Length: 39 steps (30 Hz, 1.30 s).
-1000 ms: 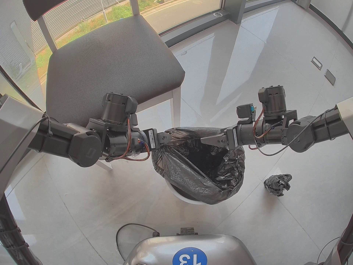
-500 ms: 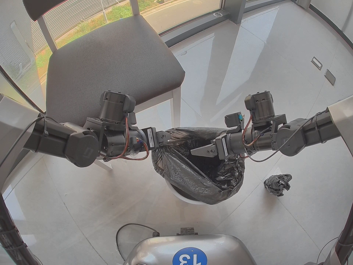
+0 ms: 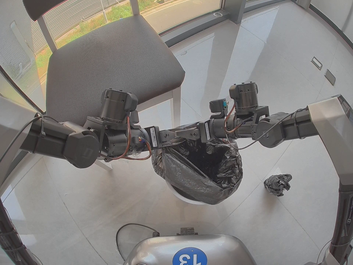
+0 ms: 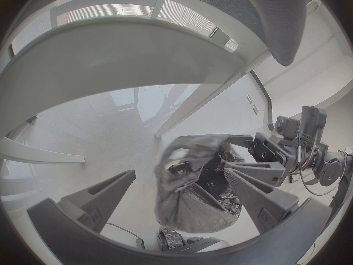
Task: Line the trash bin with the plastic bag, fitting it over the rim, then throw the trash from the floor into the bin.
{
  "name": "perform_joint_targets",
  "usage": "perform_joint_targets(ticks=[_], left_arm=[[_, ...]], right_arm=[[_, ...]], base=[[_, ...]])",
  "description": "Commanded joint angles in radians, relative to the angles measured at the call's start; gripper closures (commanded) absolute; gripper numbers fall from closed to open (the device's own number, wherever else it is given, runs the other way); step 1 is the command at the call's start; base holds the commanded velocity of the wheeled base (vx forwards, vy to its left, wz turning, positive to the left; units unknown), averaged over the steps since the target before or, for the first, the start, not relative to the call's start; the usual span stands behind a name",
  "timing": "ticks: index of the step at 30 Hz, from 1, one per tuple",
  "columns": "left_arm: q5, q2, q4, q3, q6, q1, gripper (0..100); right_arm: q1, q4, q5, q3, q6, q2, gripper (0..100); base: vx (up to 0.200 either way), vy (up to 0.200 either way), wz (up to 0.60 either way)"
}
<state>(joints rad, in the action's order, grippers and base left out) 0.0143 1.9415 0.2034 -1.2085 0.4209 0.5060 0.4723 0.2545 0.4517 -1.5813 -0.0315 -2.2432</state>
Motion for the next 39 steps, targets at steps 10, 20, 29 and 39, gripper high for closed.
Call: perform_joint_targets(ticks=[10,20,29,39], left_arm=[[-0.008,-0.036,0.019,0.064,0.001,0.036,0],[-0.008,-0.033,0.013,0.149,-0.096,0.028,0],[-0.040,0.047,0.001,0.095,-0.126,0.028,0],[-0.100,-0.007,-0.007,0.103,-0.116,0.003,0]], right_arm=[[0.046,-0.004,0.001,-0.029,-0.010,0.011,0],[0.023,0.002,-0.001,0.316,0.038,0.178,0],[0.012,0.002,0.002,0.383,0.051,0.240,0],[0.055,-0.007,0.004,0.432,0.081,0.235,0]], base=[[0.000,0.000,0.00],[0.000,0.000,0.00],[0.000,0.000,0.00],[0.000,0.000,0.00]])
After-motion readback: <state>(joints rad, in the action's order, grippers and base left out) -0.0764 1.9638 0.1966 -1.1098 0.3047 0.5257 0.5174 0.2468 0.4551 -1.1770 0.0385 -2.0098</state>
